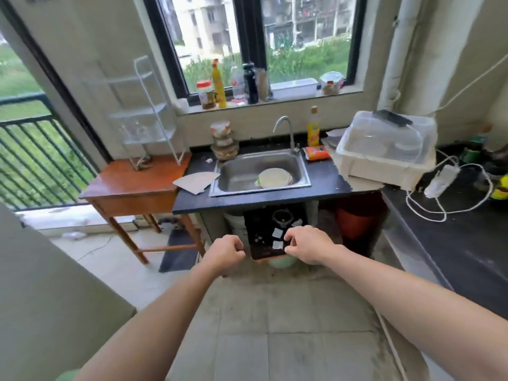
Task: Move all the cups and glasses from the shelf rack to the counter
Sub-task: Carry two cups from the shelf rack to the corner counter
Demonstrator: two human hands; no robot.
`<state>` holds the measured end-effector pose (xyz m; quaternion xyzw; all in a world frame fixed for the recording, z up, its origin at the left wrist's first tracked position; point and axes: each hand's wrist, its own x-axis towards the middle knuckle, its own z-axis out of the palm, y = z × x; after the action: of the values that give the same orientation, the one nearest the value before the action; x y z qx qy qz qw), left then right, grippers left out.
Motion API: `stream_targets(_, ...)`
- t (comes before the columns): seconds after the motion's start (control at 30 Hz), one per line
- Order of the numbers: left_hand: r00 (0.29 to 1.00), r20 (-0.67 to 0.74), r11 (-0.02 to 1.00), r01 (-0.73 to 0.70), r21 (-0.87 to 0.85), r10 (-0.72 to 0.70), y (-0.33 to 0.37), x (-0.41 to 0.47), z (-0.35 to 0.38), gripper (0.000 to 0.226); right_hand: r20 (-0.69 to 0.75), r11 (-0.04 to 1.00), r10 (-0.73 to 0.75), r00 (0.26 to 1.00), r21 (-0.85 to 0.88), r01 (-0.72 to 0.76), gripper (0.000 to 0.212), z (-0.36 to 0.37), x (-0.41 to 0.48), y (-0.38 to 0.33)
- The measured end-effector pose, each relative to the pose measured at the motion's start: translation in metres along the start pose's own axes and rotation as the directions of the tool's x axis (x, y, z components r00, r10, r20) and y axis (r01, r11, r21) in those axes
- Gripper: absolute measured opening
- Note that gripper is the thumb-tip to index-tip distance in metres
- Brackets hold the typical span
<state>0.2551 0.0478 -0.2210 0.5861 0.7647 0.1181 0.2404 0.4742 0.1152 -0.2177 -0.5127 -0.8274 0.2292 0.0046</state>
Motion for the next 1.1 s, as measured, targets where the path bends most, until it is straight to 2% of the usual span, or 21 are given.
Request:
stream_targets(0.3, 0.970, -0.075, 0.967, 0.223, -0.121, -0.233, -0.136, 0.030, -0.079, 0.003, 0.084, 0.956, -0.267, 0.960, -0.098, 0.275, 0.037, 0.021, 0.128, -0.149)
stream_targets(0.5, 0.922, -0.164, 0.926, 0.316, -0.204, -0.351, -0.203, 0.084, -0.139, 0.007, 0.137, 0.910, -0.382, 0.914, -0.119, 0.398, 0.033, 0.028, 0.239, -0.221)
stream_targets(0.93, 0.829, -0.267, 0.862, 0.419, -0.284, -0.491, -0.331, 0.188, -0.254, 0.015, 0.182, 0.857, -0.507, 0.843, -0.003, 0.516, 0.033, 0.029, 0.440, -0.370)
stream_targets(1.1, 0.855, -0.245, 0.877, 0.390, -0.280, -0.458, -0.385, 0.243, -0.289, 0.015, 0.183, 0.881, -0.461, 0.868, -0.024, 0.473, 0.039, 0.041, 0.503, -0.413)
